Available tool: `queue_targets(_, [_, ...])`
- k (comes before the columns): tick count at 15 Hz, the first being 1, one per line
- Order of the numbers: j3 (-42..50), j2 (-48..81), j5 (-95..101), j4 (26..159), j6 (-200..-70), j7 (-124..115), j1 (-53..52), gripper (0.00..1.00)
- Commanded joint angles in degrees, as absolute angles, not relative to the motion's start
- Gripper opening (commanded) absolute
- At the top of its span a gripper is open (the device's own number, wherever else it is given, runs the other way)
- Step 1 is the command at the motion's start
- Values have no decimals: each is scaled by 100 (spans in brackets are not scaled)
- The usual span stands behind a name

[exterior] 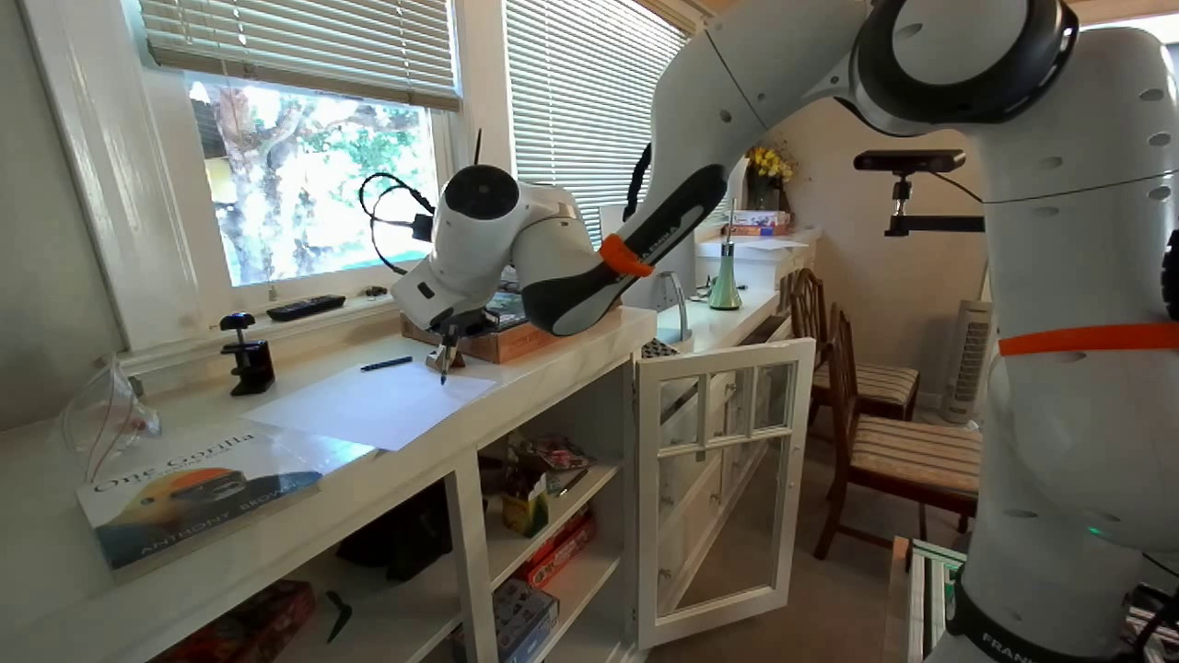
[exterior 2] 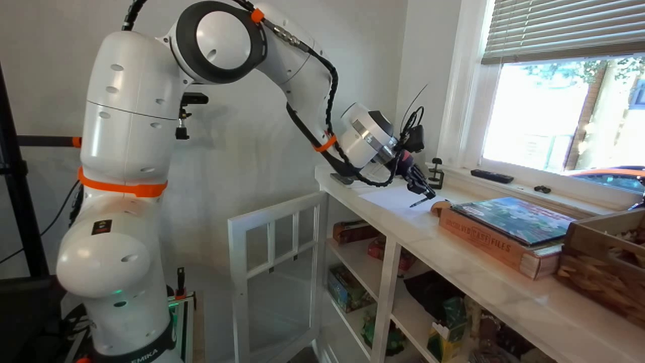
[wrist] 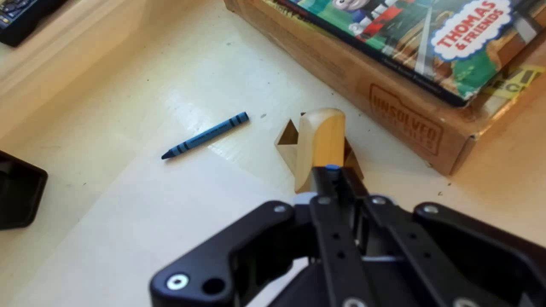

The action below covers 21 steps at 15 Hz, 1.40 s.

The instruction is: Draw some things on the paper with the crayon

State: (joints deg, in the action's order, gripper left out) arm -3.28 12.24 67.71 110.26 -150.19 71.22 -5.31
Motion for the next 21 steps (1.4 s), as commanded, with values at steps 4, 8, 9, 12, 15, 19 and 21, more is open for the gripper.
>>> queue_targets(4, [-395,1192,7119,11205,-14857,6446,-580,3])
queue_targets(8, [-443,1226,7148,11168,-14818,6308,-595,3])
queue_targets(9, [-458,1246,7166,11145,-14802,6264,-607,3])
queue_targets(12, [-496,1277,7216,11114,-14778,6162,-641,3])
queue_targets(15, [-496,1299,7293,11090,-14739,6077,-661,3])
queue_targets(19, [-439,1298,7401,11095,-14667,5991,-610,3])
queue_targets(21, [-395,1291,7461,11099,-14622,5969,-574,3])
